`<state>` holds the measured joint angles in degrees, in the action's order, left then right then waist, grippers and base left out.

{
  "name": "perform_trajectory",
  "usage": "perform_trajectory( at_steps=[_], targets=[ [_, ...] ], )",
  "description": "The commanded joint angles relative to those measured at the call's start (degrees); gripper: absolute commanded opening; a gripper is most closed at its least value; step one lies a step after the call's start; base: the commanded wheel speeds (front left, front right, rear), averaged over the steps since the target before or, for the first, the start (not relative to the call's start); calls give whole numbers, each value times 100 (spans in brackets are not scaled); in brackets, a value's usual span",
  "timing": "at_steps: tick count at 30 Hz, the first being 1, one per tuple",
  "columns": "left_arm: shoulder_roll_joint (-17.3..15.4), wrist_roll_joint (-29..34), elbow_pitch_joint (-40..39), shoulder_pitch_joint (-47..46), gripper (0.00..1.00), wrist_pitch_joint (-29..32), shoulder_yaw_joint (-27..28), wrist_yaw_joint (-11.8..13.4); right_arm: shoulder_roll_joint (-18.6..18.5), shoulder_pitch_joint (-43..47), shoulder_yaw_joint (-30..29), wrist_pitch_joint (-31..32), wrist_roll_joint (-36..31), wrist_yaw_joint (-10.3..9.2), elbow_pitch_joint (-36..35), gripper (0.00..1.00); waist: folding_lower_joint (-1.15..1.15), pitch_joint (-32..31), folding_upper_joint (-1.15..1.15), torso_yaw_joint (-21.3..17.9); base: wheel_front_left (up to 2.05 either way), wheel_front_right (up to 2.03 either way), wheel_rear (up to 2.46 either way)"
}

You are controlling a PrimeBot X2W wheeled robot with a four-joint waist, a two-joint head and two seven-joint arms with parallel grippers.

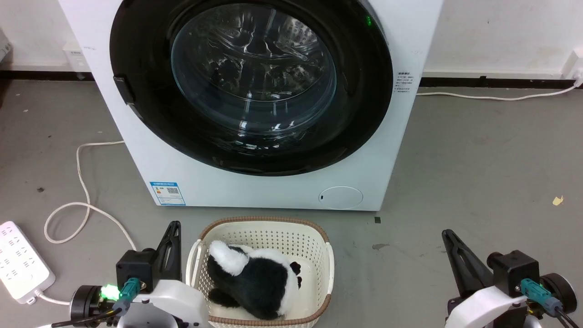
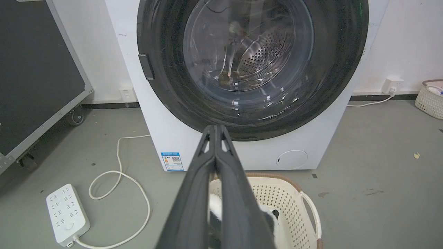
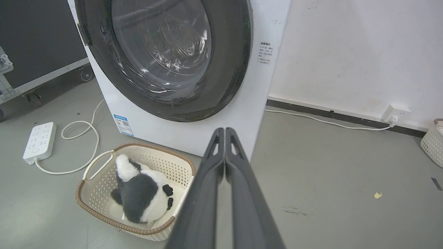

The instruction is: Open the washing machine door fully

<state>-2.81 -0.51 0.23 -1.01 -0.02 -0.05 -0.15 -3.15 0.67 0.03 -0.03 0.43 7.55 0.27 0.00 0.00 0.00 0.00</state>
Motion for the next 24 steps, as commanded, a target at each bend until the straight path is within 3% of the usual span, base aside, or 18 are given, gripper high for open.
perform_trajectory(
  at_steps=[1,2,3,24],
  targets=[
    [-7,51,-23,101,0,2,5,15,27,-67,-3,3,-43,-6,-27,0,0,0,0,0,0,0,0],
    [-7,51,-23,101,0,2,5,15,27,-67,-3,3,-43,-6,-27,0,0,0,0,0,0,0,0],
    [0,-5,1,-1,100,-2,-2,0,-1,1,0,-1,4,0,0,100,0,0,0,0,0,0,0],
    [0,-154,17,-40,100,-219,-136,89,3,4,-54,-218,75,-1,-32,100,0,66,0,15,0,0,0]
  ],
)
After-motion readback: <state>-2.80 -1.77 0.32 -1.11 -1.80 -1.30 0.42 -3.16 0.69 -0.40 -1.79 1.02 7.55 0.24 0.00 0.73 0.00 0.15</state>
